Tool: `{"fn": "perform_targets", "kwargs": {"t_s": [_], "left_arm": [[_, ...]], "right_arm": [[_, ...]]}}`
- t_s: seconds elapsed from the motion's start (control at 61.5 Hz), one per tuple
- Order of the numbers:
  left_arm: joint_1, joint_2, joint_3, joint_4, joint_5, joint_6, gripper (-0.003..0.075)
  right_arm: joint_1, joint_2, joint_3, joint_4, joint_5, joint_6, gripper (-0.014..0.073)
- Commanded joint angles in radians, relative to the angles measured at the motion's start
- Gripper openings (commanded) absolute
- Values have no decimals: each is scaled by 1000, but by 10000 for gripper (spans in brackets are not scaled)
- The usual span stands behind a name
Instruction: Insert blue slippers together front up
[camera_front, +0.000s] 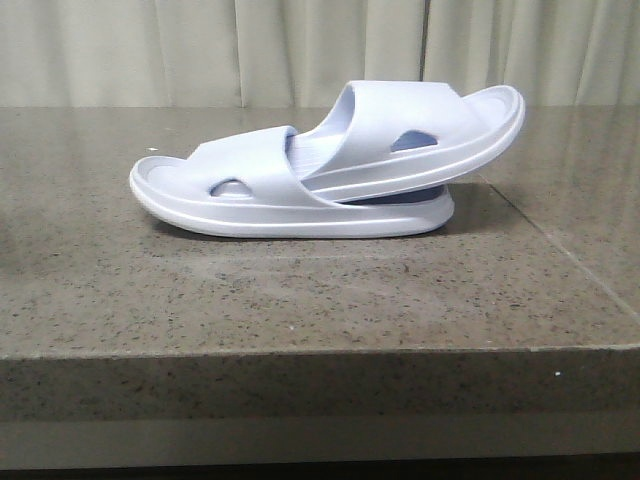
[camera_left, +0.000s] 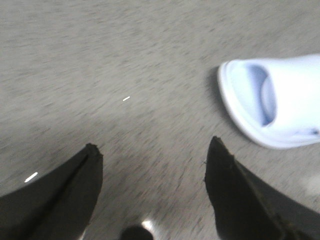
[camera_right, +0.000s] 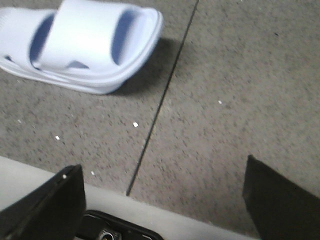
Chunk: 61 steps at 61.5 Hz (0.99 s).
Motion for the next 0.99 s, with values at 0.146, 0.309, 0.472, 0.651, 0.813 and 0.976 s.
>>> {"fn": "perform_targets", "kwargs": {"t_s": [0.146, 0.309, 0.472, 0.651, 0.813, 0.976], "left_arm": [[-45, -274, -46, 287, 25, -260, 437], [-159, -395, -45, 438, 52, -331, 437], [-260, -452, -39, 667, 114, -469, 437], [-271, -496, 63, 784, 68, -588, 437], [-271, -537, 151, 715, -77, -589, 437], [-271, -536, 163, 687, -115, -589, 436]], "right_arm": [[43, -91, -7, -134, 37, 129, 653], [43, -185, 67, -106, -22, 129, 653], [43, -243, 118, -106, -60, 129, 653], [43, -253, 131, -106, -68, 130, 653], [43, -253, 131, -106, -75, 130, 653], [43, -253, 131, -106, -76, 130, 643]]}}
